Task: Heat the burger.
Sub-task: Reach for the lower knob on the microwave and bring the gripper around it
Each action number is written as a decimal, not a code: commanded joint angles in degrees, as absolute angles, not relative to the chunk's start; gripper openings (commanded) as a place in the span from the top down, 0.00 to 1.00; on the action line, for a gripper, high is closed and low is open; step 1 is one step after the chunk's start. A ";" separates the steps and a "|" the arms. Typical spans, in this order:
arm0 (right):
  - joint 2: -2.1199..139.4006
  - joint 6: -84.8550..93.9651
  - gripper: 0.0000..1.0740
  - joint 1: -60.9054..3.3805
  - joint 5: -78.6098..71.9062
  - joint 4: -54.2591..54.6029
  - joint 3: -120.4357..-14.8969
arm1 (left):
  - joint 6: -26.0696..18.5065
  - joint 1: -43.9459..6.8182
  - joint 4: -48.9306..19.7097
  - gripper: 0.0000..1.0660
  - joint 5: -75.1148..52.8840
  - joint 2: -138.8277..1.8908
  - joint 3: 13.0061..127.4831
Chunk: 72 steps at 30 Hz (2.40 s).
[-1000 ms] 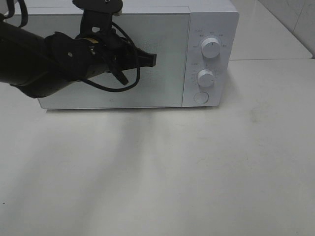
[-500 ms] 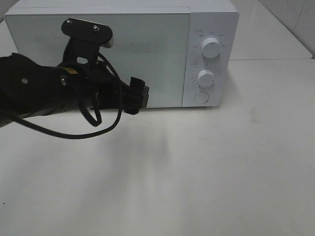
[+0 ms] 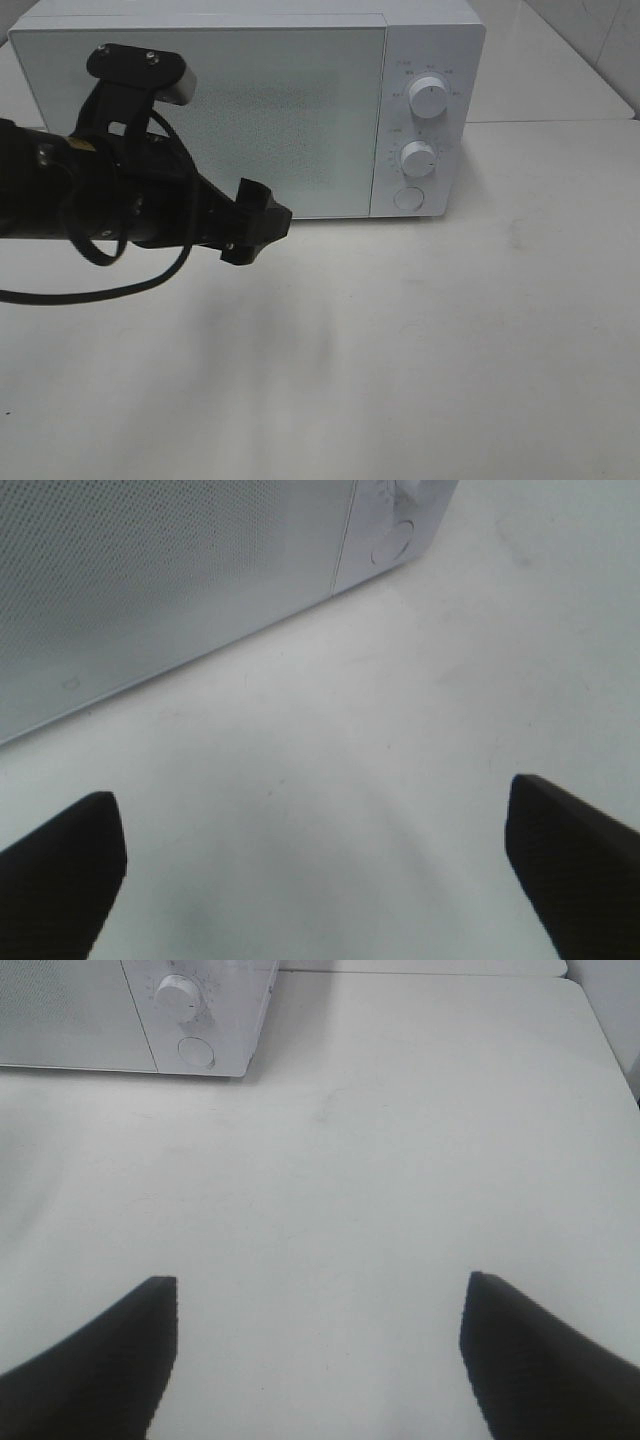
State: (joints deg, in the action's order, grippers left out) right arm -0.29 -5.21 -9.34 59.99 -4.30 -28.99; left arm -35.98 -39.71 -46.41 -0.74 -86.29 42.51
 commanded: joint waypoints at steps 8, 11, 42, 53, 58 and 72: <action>-1.83 -4.64 0.30 -9.22 59.42 -4.24 -29.05 | -35.81 -23.03 -41.94 0.08 -29.56 -82.10 42.40; -1.83 -4.64 0.30 -9.22 59.42 -4.24 -29.05 | -35.12 -17.42 -40.11 0.08 -36.04 -80.44 42.40; -1.83 -4.70 0.30 -9.22 59.42 -4.24 -29.05 | -6.07 3.61 -6.82 0.08 -56.21 -40.34 36.33; -1.83 -4.70 0.30 -9.22 59.42 -4.24 -29.05 | -3.84 3.61 -5.67 0.08 -51.34 -24.87 29.74; -1.83 -4.70 0.30 -9.22 59.42 -4.24 -29.05 | -3.78 3.61 -6.07 0.08 -52.48 -20.11 29.85; -1.83 -4.76 0.30 -9.22 59.42 -4.24 -29.05 | -3.55 3.61 -3.78 0.08 -59.59 -2.01 28.53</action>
State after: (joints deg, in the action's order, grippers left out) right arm -0.29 -5.16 -9.34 59.99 -4.30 -28.99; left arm -4.01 3.55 -4.07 -59.59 -2.81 28.65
